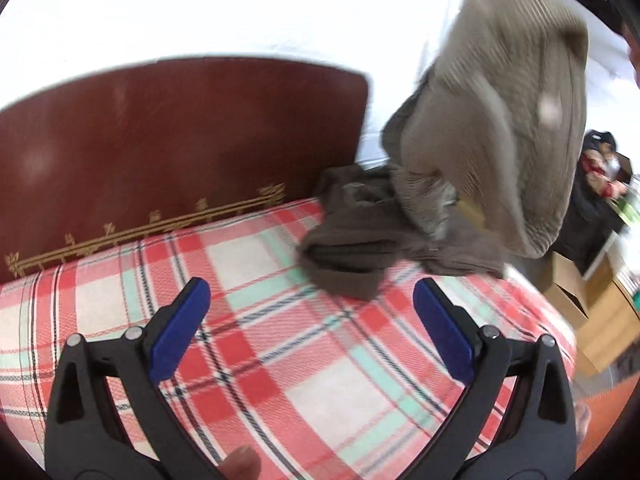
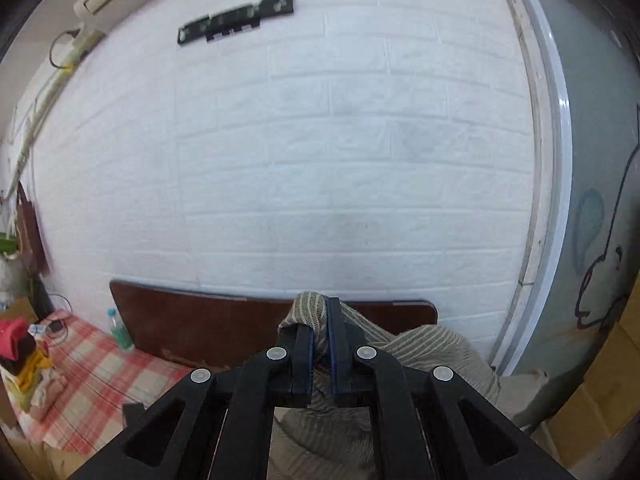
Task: Fold clothes
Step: 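Grasp the hanging shirt with the left gripper while the right gripper holds it up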
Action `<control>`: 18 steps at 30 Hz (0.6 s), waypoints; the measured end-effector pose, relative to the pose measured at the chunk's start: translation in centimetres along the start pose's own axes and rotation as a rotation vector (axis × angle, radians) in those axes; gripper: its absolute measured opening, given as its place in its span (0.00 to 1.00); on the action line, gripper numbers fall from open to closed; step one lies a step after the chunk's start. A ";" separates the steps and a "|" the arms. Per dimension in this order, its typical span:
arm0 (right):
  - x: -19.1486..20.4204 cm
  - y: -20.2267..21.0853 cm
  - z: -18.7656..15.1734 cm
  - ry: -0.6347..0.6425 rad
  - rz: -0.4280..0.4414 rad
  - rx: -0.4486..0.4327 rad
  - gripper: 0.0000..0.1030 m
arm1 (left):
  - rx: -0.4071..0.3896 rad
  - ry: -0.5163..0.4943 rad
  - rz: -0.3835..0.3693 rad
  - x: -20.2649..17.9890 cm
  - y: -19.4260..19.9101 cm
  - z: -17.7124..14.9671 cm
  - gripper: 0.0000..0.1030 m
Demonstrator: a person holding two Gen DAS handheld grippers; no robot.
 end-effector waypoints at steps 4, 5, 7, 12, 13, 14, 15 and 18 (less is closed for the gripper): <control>4.5 5.5 3.7 0.013 0.057 -0.090 0.04 | -0.094 -0.034 -0.057 -1.2 5.1 0.1 0.99; 5.2 6.3 4.4 0.013 0.063 -0.103 0.04 | -0.117 -0.023 -0.083 -1.2 6.6 0.1 0.99; 6.9 8.0 5.1 0.016 0.101 -0.118 0.04 | -0.166 -0.005 -0.117 -0.9 9.2 -0.2 0.99; 13.2 11.9 4.0 0.028 0.211 -0.124 0.04 | -0.260 0.010 -0.050 1.3 14.4 -1.0 0.99; 14.5 12.6 3.5 0.032 0.237 -0.126 0.04 | -0.267 0.027 -0.045 2.1 15.0 -1.0 0.99; 15.9 13.3 3.0 0.036 0.263 -0.129 0.04 | -0.277 0.029 -0.029 2.6 15.4 -1.0 0.99; 16.9 13.9 2.8 0.049 0.286 -0.132 0.04 | -0.279 0.017 -0.009 3.0 15.6 -0.9 0.99; 19.4 16.2 2.2 0.059 0.362 -0.149 0.04 | -0.267 -0.033 -0.009 3.4 16.0 -0.6 0.99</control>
Point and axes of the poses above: each gripper's, at about its wrist camera, not at the fingertips, and y roughly against the way its jaws point, x to its left, z to its top, the point moved 1 cm from there along -y, roughly the way its jaws point, and after that the axes turned 5 degrees about -y, right-handed, at the moved point
